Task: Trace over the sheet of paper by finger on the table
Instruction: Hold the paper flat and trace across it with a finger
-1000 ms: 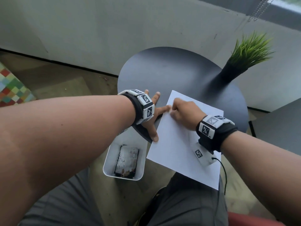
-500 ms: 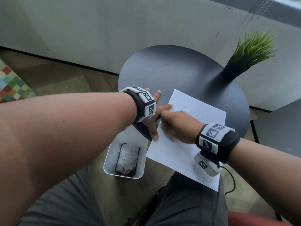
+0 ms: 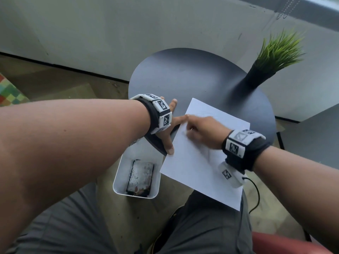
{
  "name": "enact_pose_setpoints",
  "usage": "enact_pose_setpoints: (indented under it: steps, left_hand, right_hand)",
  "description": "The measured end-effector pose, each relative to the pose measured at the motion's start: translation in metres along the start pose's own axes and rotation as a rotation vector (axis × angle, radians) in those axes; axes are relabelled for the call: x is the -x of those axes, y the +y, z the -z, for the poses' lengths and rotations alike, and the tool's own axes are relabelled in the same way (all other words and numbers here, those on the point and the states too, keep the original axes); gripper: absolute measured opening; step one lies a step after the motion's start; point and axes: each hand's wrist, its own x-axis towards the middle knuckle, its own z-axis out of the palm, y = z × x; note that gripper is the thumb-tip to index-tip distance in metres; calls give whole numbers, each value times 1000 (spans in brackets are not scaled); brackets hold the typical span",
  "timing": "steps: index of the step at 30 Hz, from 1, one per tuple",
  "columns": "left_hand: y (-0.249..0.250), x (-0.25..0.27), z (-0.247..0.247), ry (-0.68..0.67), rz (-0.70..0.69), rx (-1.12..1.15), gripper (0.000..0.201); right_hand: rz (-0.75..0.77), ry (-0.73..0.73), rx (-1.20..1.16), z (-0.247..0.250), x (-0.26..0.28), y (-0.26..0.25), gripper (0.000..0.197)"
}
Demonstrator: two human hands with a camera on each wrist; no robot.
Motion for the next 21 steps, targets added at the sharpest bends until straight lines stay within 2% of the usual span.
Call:
enact_pose_setpoints:
  steps: [2, 3, 4, 6, 8, 9, 12, 13, 14, 15, 17, 18, 19, 20, 21]
  left_hand:
    - [0, 0, 0, -12, 11, 1, 145]
    - [0, 0, 0, -13, 17, 0, 145]
    - [0, 1, 1, -11, 16, -1, 146]
    - [1, 2, 2, -13, 13, -14, 146]
    - [1, 2, 2, -15, 17, -29, 146]
    - [1, 2, 2, -14, 16, -29, 147]
    - [0, 1, 1, -19, 16, -15, 147]
    - [0, 1, 0, -23, 17, -14, 147]
    - [0, 1, 1, -24, 16, -13, 148]
    - [1, 1, 1, -24, 14, -15, 148]
    - [1, 1, 1, -23, 14, -24, 149]
    - [1, 0, 1, -23, 15, -24, 149]
    - [0, 0, 1, -25, 15, -25, 150]
    - [1, 0, 1, -23, 11, -24, 150]
    - [1, -1, 1, -19, 8, -22, 150]
  right_hand:
    - [-190, 117, 3, 3, -7, 12, 13]
    - [-161, 143, 32, -2, -5, 10, 15]
    - [-78, 125, 43, -7, 1, -1, 16]
    - [153, -27, 47, -16, 19, -26, 8]
    - [242, -167, 33, -14, 29, -25, 5]
    - [234, -144, 42, -12, 24, -16, 5]
    - [-63, 118, 9, -2, 6, 16, 10]
    - [-138, 161, 16, -5, 4, 19, 13]
    - [-112, 165, 46, -10, 6, 16, 13]
    - [-23, 129, 65, -15, 11, 5, 11]
    - [202, -54, 60, -22, 26, -19, 7]
    - [252, -151, 55, -19, 30, -22, 7]
    - [264, -180, 63, -15, 29, -17, 6]
    - [229, -149, 64, -10, 22, -8, 6]
    - [128, -70, 34, -6, 13, 5, 7]
